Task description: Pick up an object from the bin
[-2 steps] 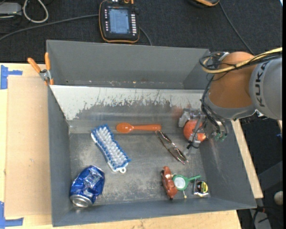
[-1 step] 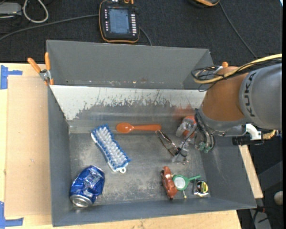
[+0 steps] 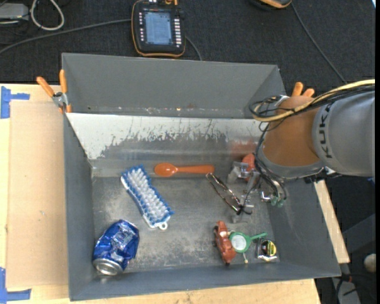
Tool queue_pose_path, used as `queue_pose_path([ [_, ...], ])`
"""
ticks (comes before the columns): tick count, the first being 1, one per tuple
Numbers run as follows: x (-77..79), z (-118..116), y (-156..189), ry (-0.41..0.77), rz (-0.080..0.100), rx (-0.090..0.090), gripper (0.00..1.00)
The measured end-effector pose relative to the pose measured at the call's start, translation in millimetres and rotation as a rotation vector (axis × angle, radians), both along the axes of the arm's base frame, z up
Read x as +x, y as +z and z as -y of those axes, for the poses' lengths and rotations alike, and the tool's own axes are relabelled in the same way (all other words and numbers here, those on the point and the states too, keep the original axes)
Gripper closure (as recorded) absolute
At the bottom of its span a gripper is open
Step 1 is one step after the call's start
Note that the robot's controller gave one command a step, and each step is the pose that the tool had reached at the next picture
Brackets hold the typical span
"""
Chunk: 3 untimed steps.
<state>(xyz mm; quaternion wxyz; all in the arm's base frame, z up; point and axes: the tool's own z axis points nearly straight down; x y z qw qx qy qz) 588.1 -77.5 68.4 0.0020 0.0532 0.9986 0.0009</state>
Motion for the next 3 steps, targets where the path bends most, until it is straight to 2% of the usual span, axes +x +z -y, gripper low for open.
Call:
queue_pose_path([
  [1, 5.3, 4.5, 1.9, -0.257, 0.002, 0.019, 1.00],
  [2, 5.3, 4.5, 2.0, -0.256, 0.002, 0.019, 1.00],
  [3, 4.4, 4.6, 18.1, -0.254, 0.000, 0.019, 1.00],
])
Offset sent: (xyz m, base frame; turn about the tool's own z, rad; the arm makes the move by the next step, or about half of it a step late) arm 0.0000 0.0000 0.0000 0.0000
